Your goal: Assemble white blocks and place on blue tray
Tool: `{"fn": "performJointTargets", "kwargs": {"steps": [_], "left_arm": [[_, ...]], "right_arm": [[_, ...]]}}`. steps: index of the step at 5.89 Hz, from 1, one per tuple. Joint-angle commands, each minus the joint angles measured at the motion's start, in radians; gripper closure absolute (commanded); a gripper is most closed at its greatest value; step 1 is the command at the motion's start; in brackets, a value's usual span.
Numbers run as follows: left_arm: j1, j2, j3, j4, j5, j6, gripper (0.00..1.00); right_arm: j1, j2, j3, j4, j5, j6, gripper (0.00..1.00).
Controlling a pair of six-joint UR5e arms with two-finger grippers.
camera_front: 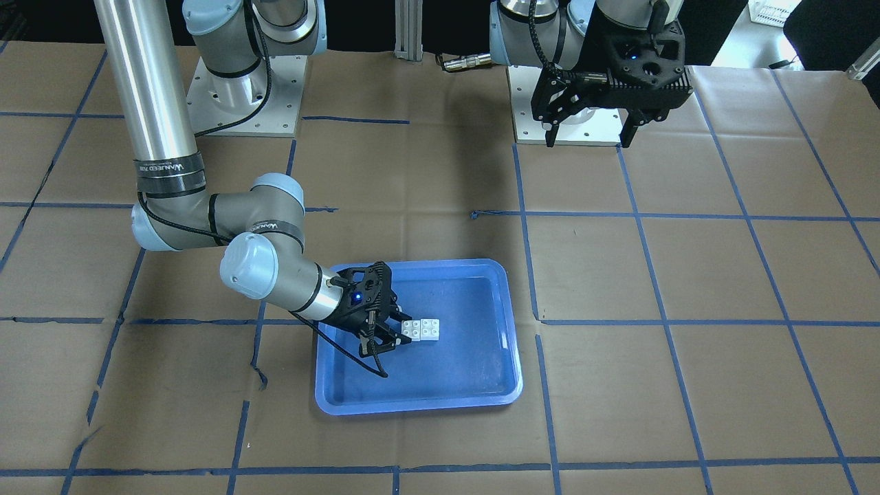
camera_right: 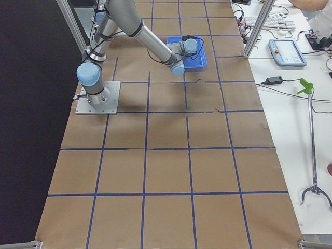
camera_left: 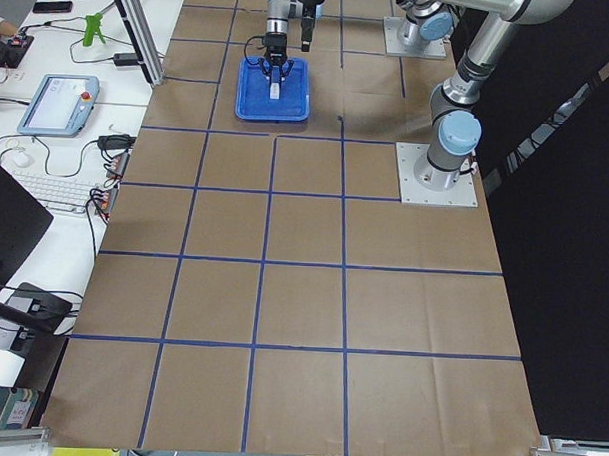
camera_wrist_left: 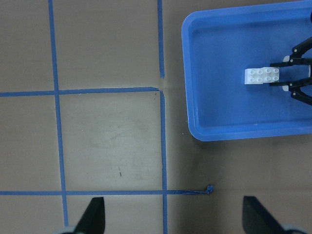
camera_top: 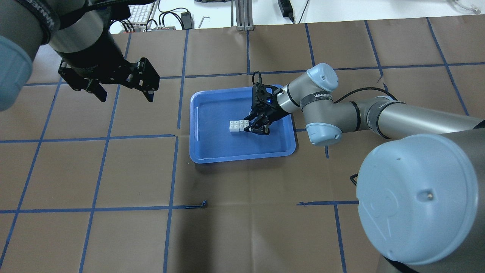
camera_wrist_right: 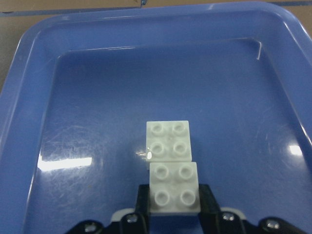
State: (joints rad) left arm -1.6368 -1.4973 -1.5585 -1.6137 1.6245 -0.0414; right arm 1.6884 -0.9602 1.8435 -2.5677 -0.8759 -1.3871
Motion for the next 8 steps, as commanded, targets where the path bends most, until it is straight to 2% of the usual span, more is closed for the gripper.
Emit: {"fn": "performJointTargets", "kwargs": {"steps": [1, 3, 4, 5, 6, 7, 8], "left_arm": [[0.0, 0.0, 0.0, 0.0, 0.0, 0.0, 0.0], [0.0, 0.0, 0.0, -0.002, 0.0, 0.0, 0.0], [0.0, 0.0, 0.0, 0.0, 0.0, 0.0, 0.0], [0.0, 0.0, 0.0, -0.002, 0.0, 0.0, 0.0], [0.0, 0.0, 0.0, -0.002, 0.0, 0.0, 0.0], [0.0, 0.0, 0.0, -0.002, 0.0, 0.0, 0.0], [0.0, 0.0, 0.0, -0.002, 0.0, 0.0, 0.0]], "right_arm": [[0.0, -0.002, -0.001, 0.001, 0.0, 0.0, 0.59], [0.0, -0.002, -0.001, 0.003, -0.001, 0.0, 0.53], [0.0, 0.0, -0.001, 0.004, -0.001, 0.002, 0.41], [-0.001, 0.0, -0.001, 0.004, -0.001, 0.002, 0.35], [0.0, -0.002, -0.001, 0.007, 0.0, 0.002, 0.15], [0.0, -0.002, -0.003, 0.008, -0.003, 0.002, 0.0], [-0.001, -0.005, -0.003, 0.006, -0.011, 0.003, 0.0]]}}
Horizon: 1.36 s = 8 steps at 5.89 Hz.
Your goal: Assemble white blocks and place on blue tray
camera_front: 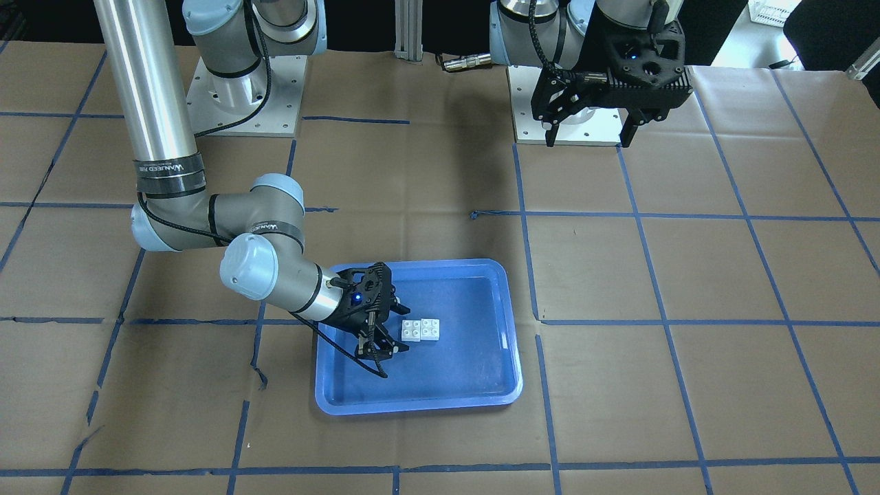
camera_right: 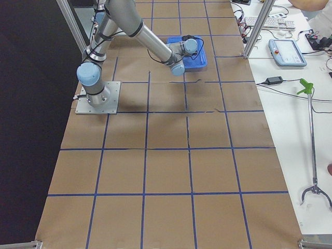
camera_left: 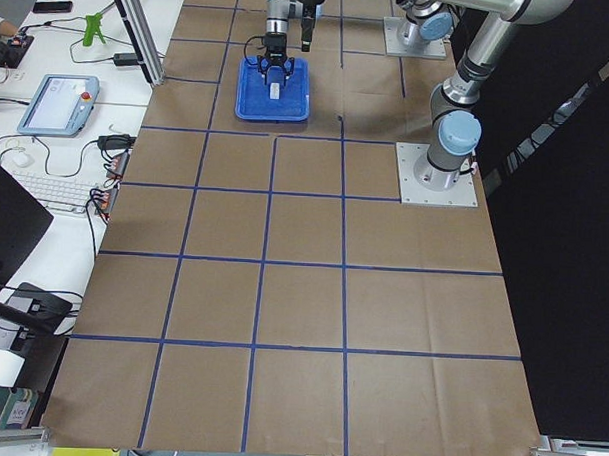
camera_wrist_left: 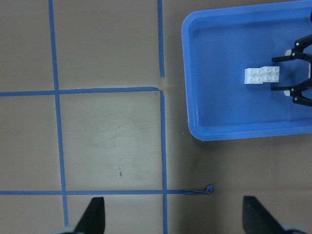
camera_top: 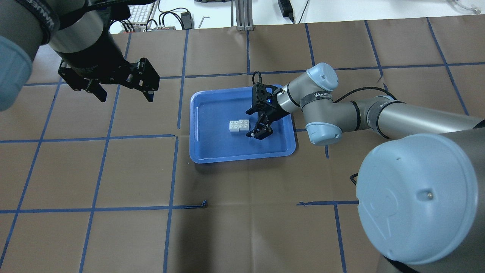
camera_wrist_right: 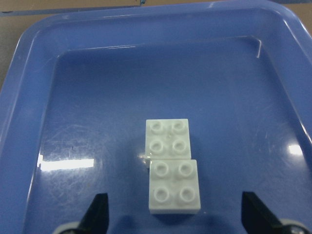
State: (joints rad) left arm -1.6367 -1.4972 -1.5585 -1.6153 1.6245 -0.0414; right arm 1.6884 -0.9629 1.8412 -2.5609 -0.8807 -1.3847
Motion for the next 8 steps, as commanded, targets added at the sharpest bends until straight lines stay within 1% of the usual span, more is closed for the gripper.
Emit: {"fn": "performJointTargets", "kwargs": {"steps": [1, 2, 3, 4, 5, 6, 7, 8], "left_arm": [[0.0, 0.0, 0.0, 0.0, 0.0, 0.0, 0.0], [0.0, 0.0, 0.0, 0.0, 0.0, 0.0, 0.0], [0.0, 0.0, 0.0, 0.0, 0.0, 0.0, 0.0], [0.0, 0.0, 0.0, 0.0, 0.0, 0.0, 0.0], [0.0, 0.0, 0.0, 0.0, 0.0, 0.0, 0.0], [0.0, 0.0, 0.0, 0.002, 0.0, 0.0, 0.0], [0.0, 0.0, 0.0, 0.002, 0.0, 0.0, 0.0], [0.0, 0.0, 0.0, 0.002, 0.0, 0.0, 0.0]], "right_arm": [[-0.001, -0.006, -0.01, 0.004, -0.009, 0.012, 0.0], [-0.001, -0.01, -0.034, 0.011, -0.029, 0.032, 0.0], [-0.003, -0.035, -0.063, 0.046, -0.084, 0.058, 0.0], [-0.003, -0.099, -0.107, 0.194, -0.134, 0.061, 0.0], [-0.007, -0.149, -0.162, 0.331, -0.22, 0.085, 0.0], [-0.012, -0.184, -0.209, 0.431, -0.329, 0.218, 0.0], [-0.013, -0.242, -0.232, 0.541, -0.421, 0.354, 0.0], [-0.018, -0.32, -0.235, 0.703, -0.464, 0.478, 0.0]]}}
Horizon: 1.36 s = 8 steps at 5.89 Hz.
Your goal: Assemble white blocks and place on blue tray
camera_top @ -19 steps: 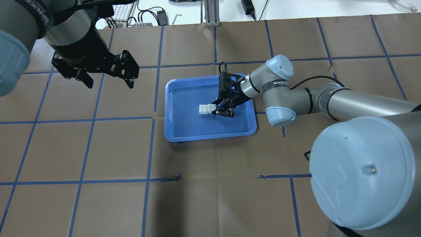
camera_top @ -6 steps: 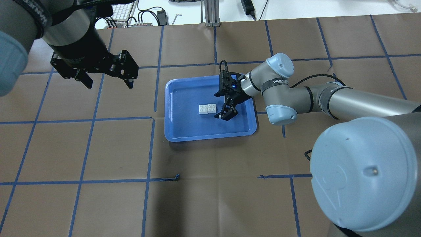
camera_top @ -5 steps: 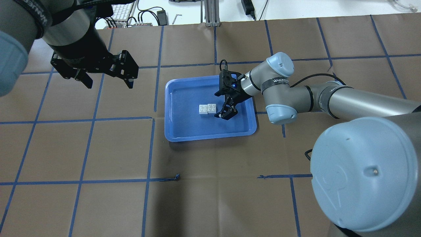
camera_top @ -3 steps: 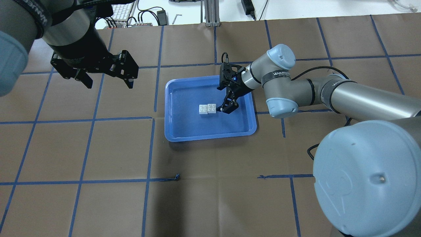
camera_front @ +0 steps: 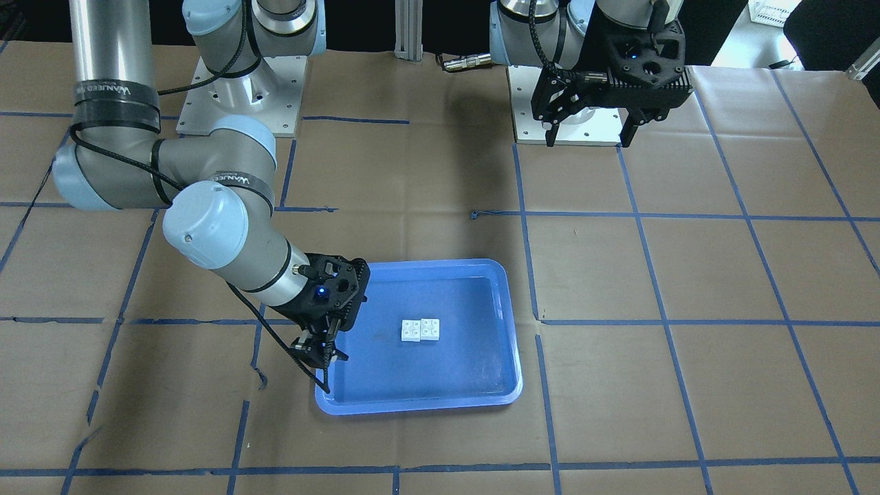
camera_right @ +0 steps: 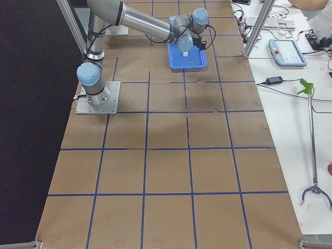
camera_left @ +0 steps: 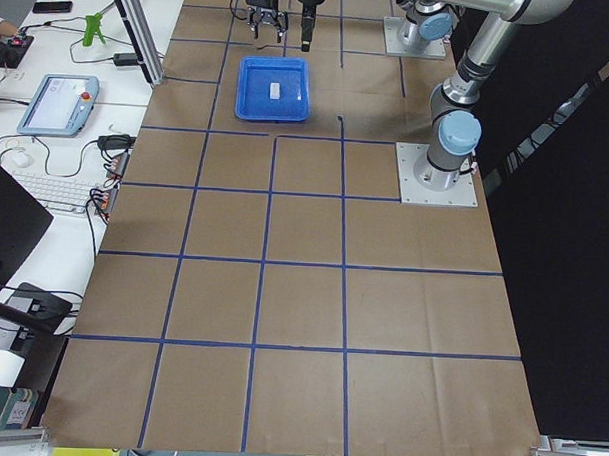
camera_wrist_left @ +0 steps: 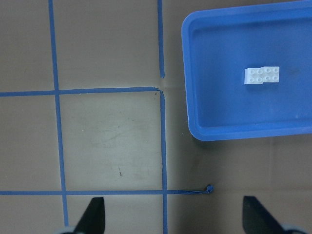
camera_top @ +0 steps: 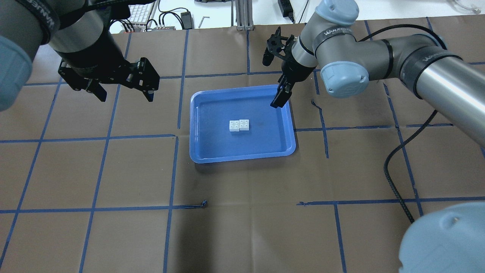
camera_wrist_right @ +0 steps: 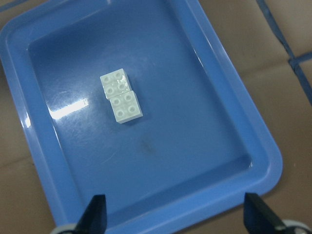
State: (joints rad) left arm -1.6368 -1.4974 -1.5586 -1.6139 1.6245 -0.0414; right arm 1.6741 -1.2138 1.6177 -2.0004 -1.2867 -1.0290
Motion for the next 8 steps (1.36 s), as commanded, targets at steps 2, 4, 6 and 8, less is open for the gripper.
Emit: {"fn": "performJointTargets", "kwargs": {"steps": [2, 4, 6, 8], "left_arm": [[0.0, 0.0, 0.0, 0.0, 0.0, 0.0, 0.0], [0.0, 0.0, 0.0, 0.0, 0.0, 0.0, 0.0], [0.0, 0.0, 0.0, 0.0, 0.0, 0.0, 0.0], [0.0, 0.0, 0.0, 0.0, 0.0, 0.0, 0.0]], "right_arm": [[-0.049, -0.186, -0.002, 0.216, -0.205, 0.382, 0.0], [-0.108, -0.307, -0.013, 0.4, -0.252, 0.754, 0.0], [-0.116, -0.398, -0.015, 0.448, -0.307, 0.947, 0.0], [-0.105, -0.402, -0.088, 0.506, -0.298, 1.051, 0.0]]}}
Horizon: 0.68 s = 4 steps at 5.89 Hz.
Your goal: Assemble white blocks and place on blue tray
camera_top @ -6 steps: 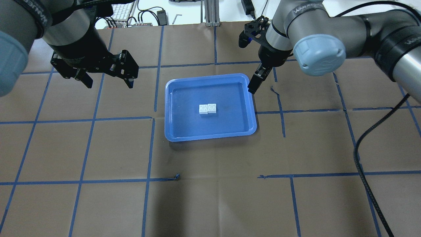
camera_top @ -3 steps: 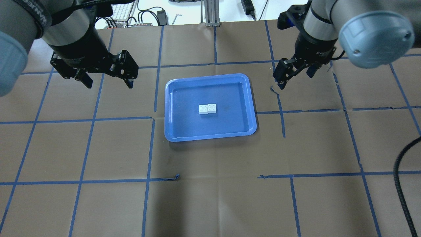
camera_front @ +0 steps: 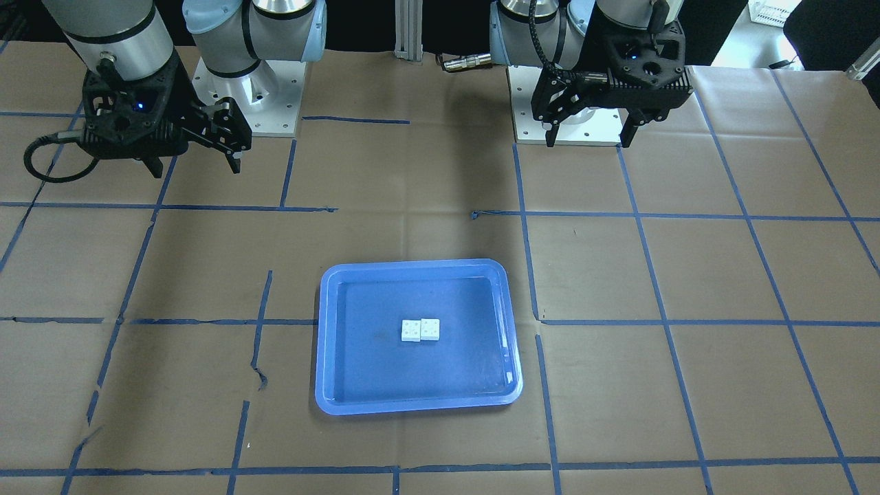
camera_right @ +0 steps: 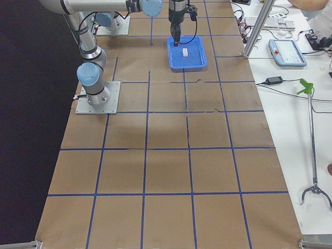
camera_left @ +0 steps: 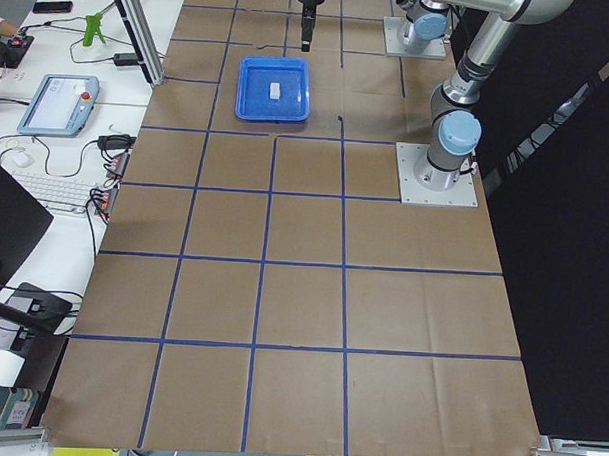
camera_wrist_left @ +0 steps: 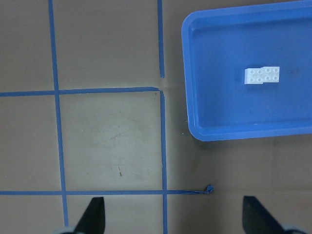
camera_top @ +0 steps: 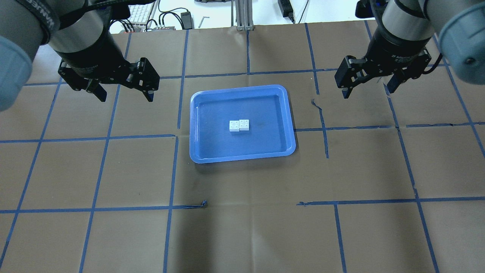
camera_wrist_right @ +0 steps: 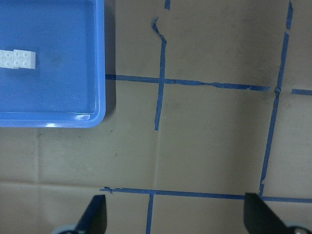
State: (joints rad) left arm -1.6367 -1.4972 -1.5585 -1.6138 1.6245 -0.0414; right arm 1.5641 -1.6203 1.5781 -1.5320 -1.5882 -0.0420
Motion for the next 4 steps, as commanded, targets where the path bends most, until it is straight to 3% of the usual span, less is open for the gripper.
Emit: {"fn": "performJointTargets", "kwargs": {"steps": [1, 4], "left_arm": [[0.0, 0.0, 0.0, 0.0, 0.0, 0.0, 0.0], [0.0, 0.0, 0.0, 0.0, 0.0, 0.0, 0.0]], "right_arm": [[0.011, 0.044, -0.094, 0.065, 0.007, 0.077, 0.0], [0.025, 0.054, -0.089, 0.062, 0.008, 0.08, 0.0]]}}
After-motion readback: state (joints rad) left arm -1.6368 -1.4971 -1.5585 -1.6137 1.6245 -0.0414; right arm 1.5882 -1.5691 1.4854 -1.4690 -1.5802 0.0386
